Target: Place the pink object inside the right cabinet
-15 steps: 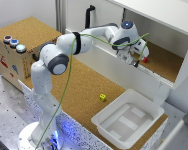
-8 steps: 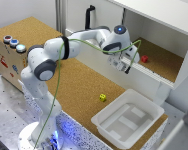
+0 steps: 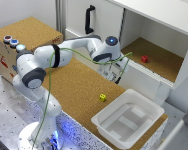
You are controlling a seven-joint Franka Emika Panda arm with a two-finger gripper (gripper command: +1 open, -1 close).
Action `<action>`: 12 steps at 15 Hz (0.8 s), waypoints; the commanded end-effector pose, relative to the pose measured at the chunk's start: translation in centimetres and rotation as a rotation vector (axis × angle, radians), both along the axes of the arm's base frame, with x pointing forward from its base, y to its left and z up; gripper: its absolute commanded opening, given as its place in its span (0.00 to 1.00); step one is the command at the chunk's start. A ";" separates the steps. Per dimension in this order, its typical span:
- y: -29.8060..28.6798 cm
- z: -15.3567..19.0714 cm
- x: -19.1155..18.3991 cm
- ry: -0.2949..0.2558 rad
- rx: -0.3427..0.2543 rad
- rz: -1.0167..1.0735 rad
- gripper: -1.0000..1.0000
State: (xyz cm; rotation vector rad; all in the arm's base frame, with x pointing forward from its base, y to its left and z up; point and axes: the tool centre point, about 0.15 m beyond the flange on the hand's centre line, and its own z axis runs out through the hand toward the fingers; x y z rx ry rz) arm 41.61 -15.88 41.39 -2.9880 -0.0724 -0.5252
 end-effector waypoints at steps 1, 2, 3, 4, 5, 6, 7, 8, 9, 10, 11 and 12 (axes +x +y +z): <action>4.8 -3.7 -4.2 0.039 -0.139 -0.015 1.00; 5.5 -4.5 -4.7 0.035 -0.145 0.000 1.00; 6.2 -5.1 -5.2 0.023 -0.191 0.022 1.00; 7.0 -5.7 -5.7 0.033 -0.200 0.041 1.00; 7.7 -6.2 -6.2 0.041 -0.209 0.071 1.00; 8.6 -6.7 -6.8 0.055 -0.202 0.093 1.00; 9.2 -6.8 -7.5 0.049 -0.171 0.099 1.00; 10.2 -6.9 -8.4 0.043 -0.154 0.124 1.00; 11.1 -6.8 -9.1 0.046 -0.141 0.140 1.00; 11.9 -6.6 -9.8 0.045 -0.110 0.144 1.00; 12.8 -6.3 -10.3 0.051 -0.081 0.148 1.00; 13.6 -5.9 -10.7 0.050 -0.067 0.152 1.00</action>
